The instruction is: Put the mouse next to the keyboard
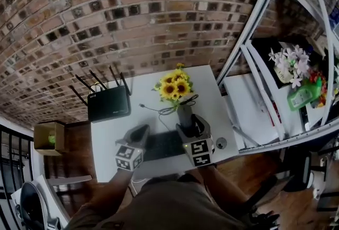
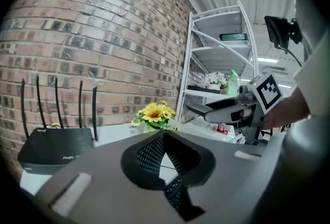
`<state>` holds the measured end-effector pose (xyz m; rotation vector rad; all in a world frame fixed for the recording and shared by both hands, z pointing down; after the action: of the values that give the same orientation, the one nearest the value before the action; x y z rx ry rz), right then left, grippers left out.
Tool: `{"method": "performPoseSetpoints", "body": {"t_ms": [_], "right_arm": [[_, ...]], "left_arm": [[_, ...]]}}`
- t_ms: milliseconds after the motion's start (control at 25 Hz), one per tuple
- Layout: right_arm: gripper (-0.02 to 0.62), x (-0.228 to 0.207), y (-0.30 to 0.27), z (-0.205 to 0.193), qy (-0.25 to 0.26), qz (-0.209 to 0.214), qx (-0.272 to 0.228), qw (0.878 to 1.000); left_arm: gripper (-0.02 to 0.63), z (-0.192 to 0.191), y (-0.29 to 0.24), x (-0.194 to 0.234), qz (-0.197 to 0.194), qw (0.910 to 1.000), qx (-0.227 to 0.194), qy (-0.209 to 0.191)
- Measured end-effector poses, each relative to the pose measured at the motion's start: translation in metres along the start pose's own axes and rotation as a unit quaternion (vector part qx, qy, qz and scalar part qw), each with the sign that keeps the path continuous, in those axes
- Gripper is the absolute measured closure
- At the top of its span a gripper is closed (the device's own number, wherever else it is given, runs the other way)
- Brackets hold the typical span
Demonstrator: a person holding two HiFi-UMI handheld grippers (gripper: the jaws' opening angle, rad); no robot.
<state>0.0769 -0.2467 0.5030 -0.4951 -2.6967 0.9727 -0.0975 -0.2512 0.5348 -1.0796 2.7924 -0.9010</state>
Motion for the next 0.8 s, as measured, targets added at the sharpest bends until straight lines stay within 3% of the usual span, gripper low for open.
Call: {"method": "performPoseSetpoints", "body": {"t_ms": [440, 800], "right_arm": [[0.278, -0.072, 0.020, -0.077, -0.046, -0.028, 0.041, 0.998], [0.278, -0.092, 0.012, -0.123, -0.053, -0.010, 0.071, 0.996]], "left_arm": [[0.614, -0.002, -0.047, -0.055, -0.025, 0.9993, 0.026, -0.006], [0.614, -0.009, -0.068, -0.081, -0.023, 0.9986, 0.048, -0.007]]}}
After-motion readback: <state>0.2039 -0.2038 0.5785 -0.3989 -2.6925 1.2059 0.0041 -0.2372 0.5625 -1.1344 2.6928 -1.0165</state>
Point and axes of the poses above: the fingertips, and each gripper's own axes: y backward along the fingers, x to its left, z out of its top, the point moved 3 cm from there along y, backward along the fingers, and after that the axes turned 15 degrees about x, right-handed, at the moved point
